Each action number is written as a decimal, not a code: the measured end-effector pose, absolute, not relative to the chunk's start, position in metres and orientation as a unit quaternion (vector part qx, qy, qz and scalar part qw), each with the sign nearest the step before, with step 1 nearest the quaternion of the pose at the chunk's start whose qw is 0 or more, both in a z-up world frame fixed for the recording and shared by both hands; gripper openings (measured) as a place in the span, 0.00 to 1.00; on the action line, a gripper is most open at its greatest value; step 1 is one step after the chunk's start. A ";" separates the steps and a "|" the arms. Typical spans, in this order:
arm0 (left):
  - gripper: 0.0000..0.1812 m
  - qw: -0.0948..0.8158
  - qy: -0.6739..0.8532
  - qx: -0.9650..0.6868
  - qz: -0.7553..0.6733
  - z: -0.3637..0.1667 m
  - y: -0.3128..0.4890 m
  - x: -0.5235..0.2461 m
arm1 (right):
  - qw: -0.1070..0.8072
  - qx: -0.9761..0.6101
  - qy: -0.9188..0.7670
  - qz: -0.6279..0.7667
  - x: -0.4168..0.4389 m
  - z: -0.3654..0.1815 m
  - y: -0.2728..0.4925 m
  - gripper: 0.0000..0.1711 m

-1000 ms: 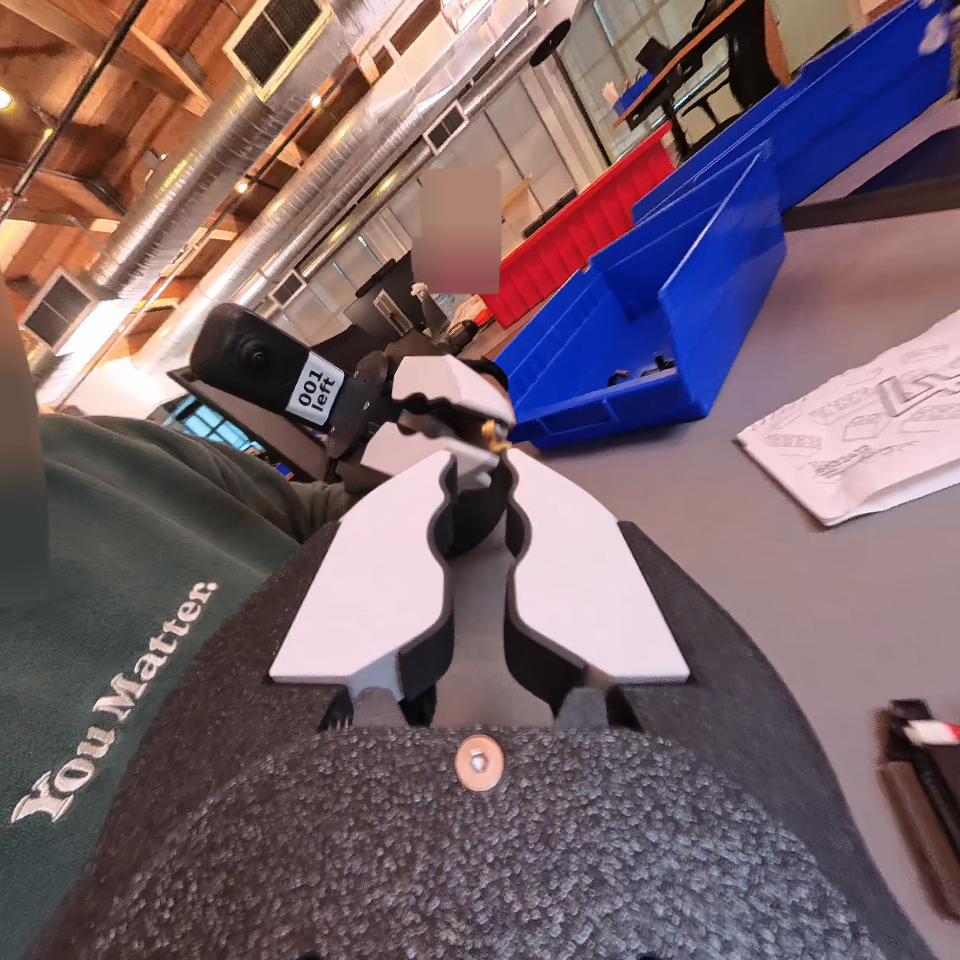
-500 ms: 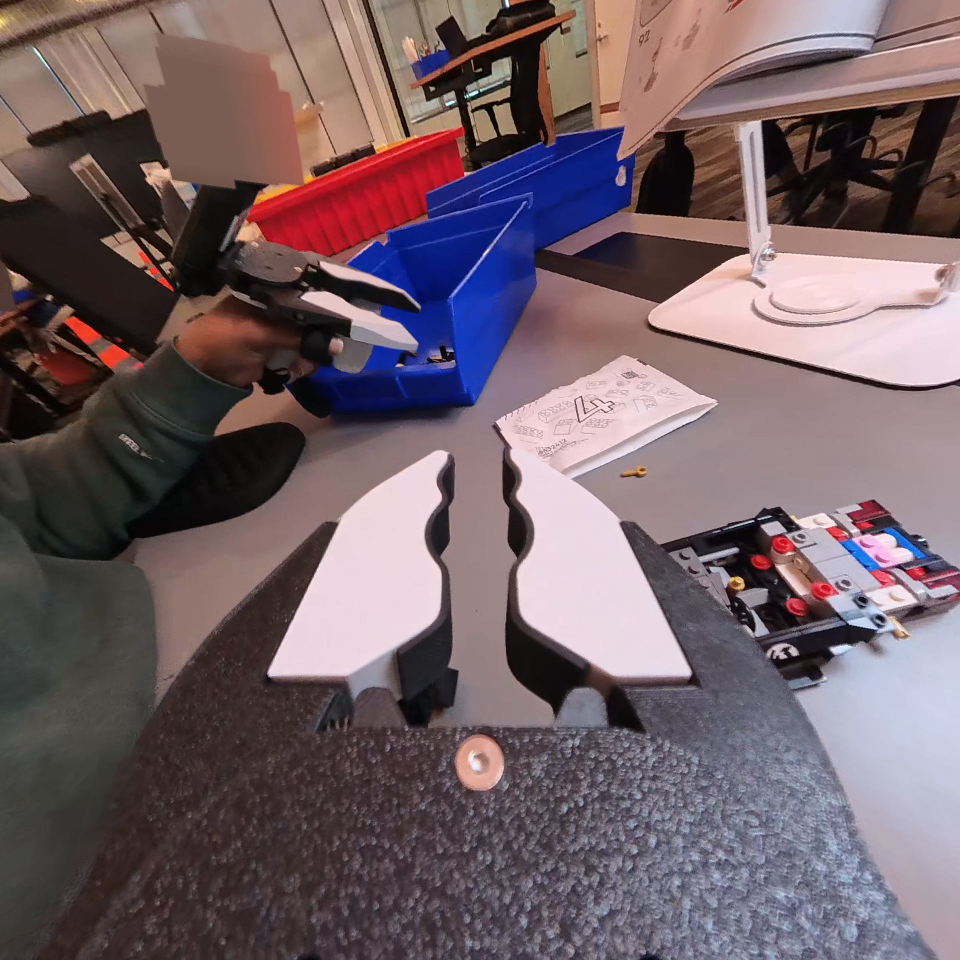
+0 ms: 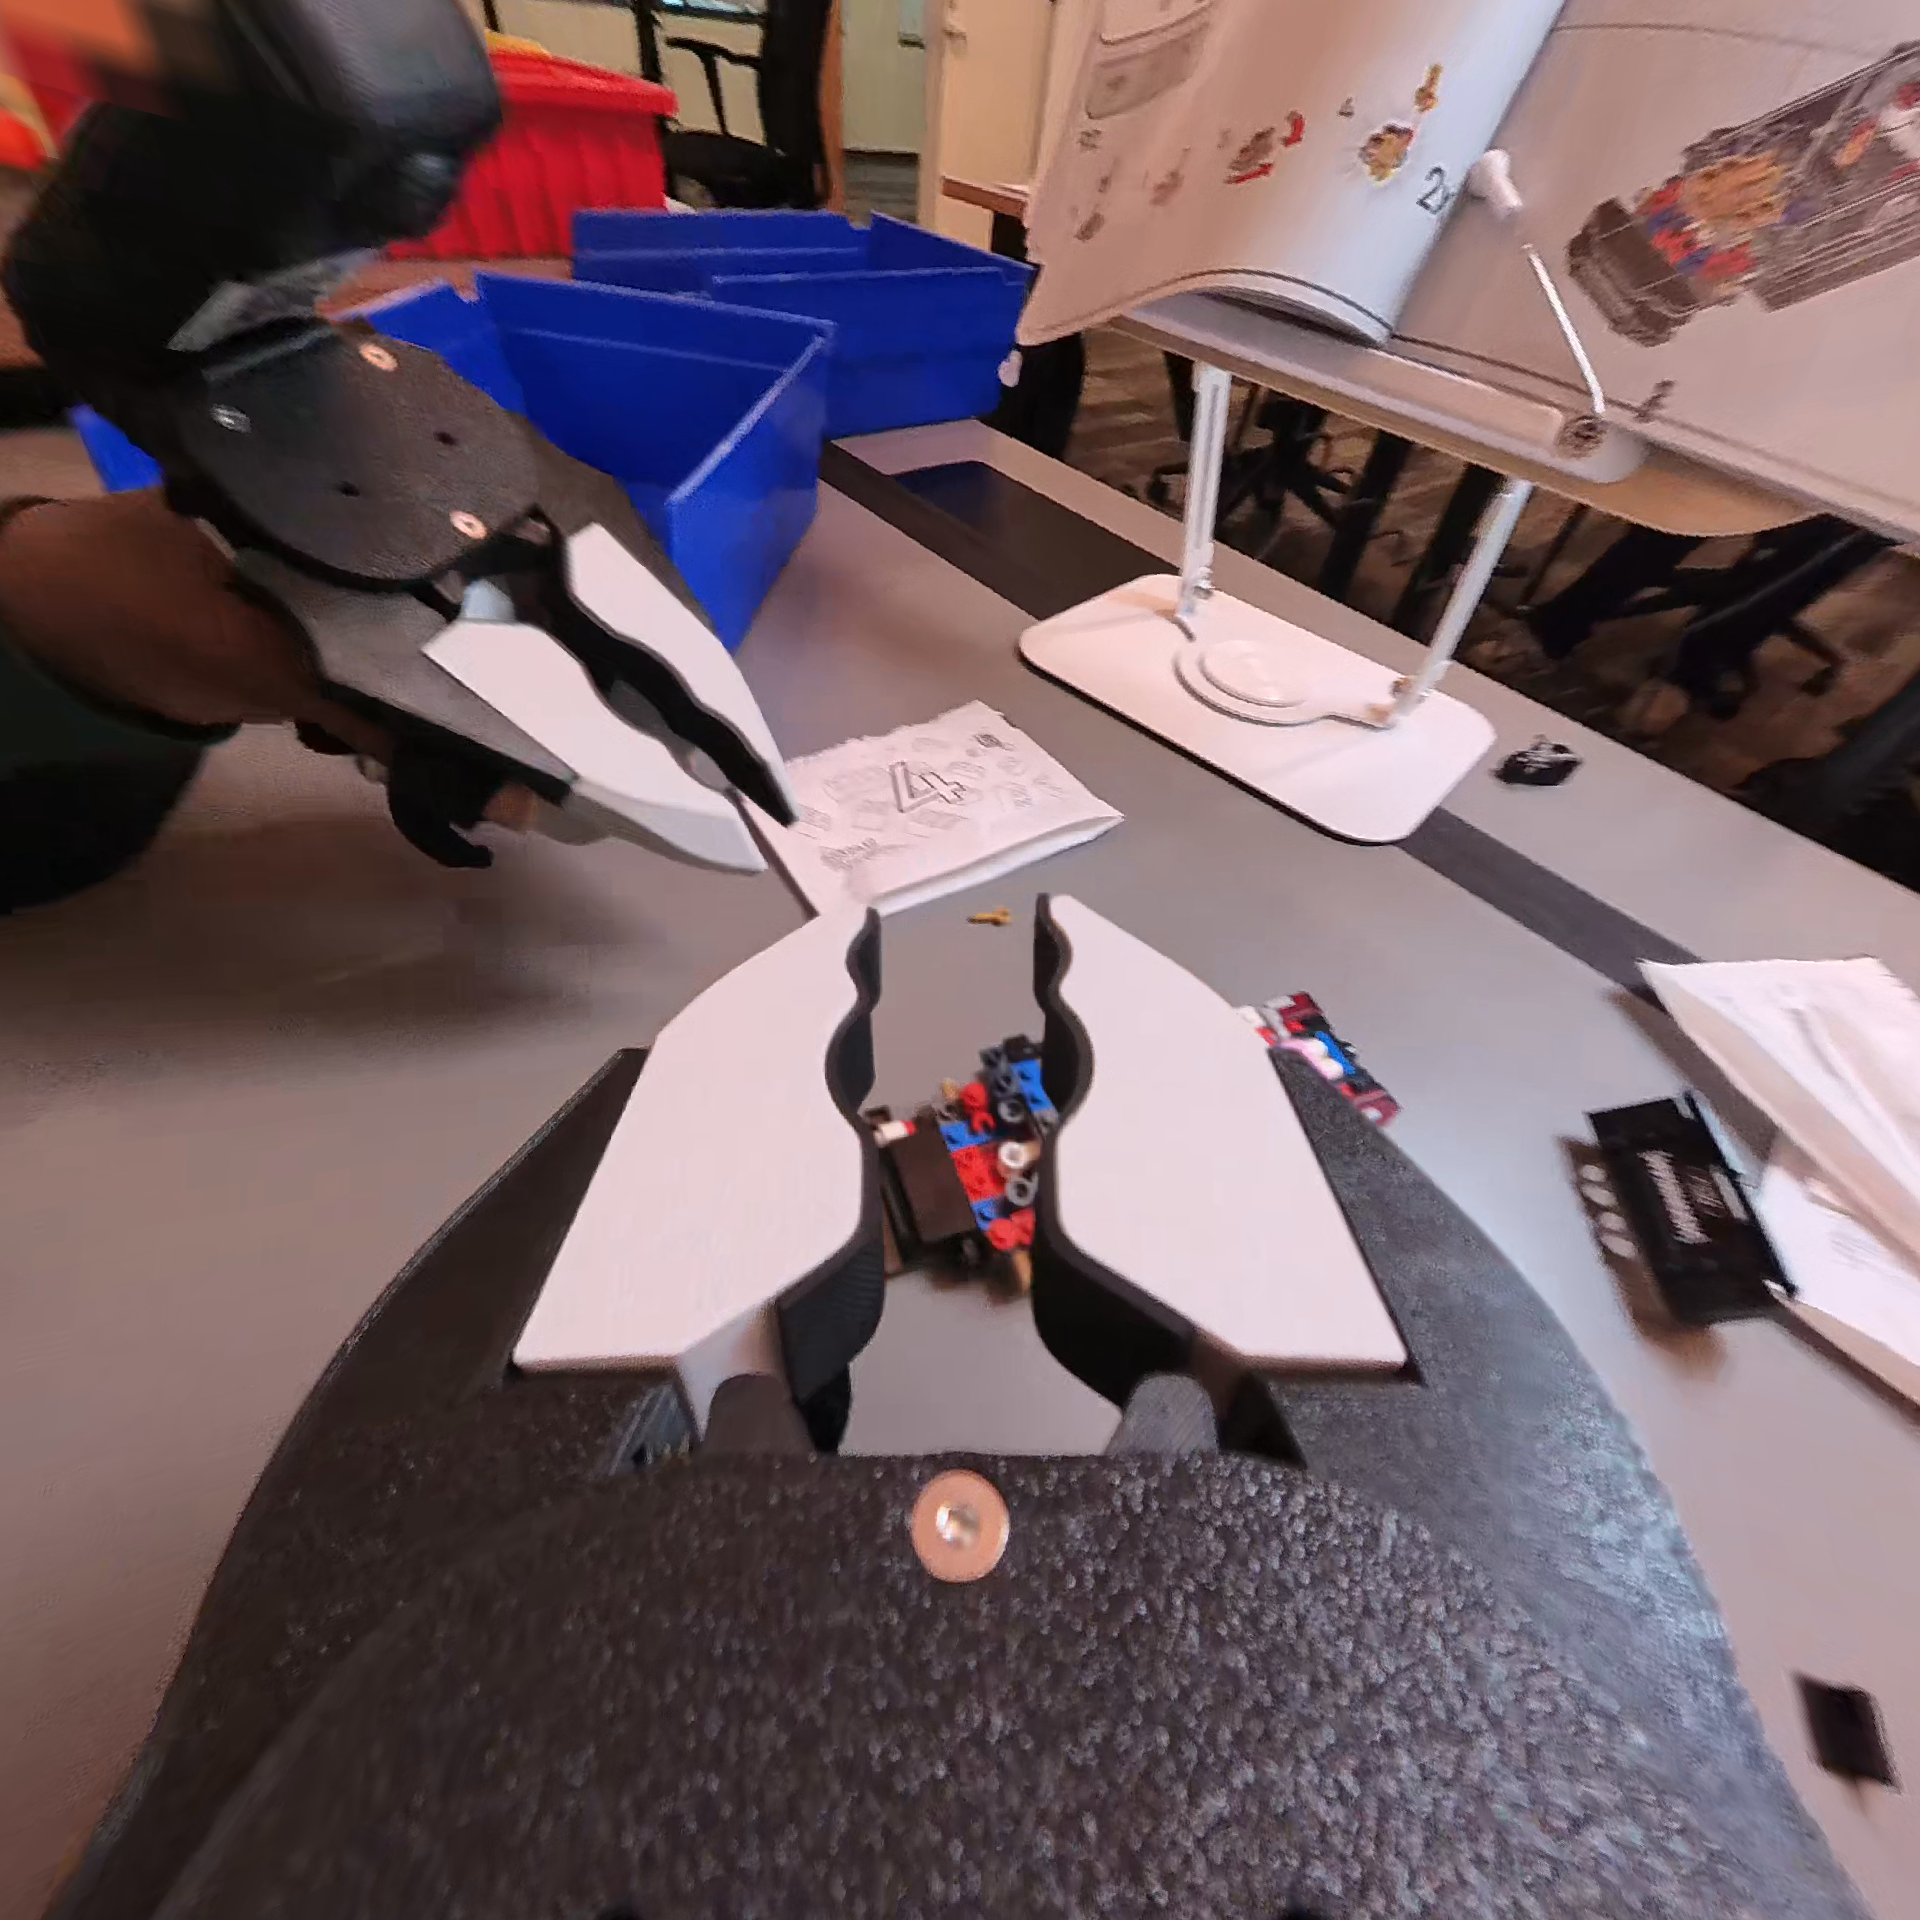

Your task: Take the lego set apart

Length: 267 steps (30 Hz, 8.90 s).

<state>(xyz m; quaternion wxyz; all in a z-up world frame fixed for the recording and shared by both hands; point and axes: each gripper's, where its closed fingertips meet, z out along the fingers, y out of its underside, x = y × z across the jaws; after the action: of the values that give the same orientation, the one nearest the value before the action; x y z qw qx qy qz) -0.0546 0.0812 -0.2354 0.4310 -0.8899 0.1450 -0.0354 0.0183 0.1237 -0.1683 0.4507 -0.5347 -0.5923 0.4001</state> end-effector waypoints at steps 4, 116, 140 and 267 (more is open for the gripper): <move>0.15 0.385 0.119 -0.915 -0.006 -0.264 0.122 -0.069 | 0.463 -0.539 -0.597 0.372 0.026 -0.172 0.132 0.18; 0.11 0.427 0.267 -0.863 -0.044 -0.275 0.025 -0.017 | 0.280 -0.551 -0.753 0.228 0.062 -0.278 0.141 0.13; 0.10 0.415 0.279 -0.865 -0.042 -0.281 0.023 -0.015 | 0.289 -0.553 -0.745 0.236 0.054 -0.280 0.136 0.13; 0.16 0.616 -0.069 -0.783 0.052 -0.079 0.174 -0.286 | 0.615 -0.547 -0.483 0.298 -0.217 -0.052 0.285 0.16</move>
<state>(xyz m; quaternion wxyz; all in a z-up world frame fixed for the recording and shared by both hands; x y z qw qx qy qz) -0.2862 0.1737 -0.0791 0.6163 -0.7827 -0.0693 0.0524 -0.2167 0.2848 -0.0518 0.6153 -0.5468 -0.4833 0.2980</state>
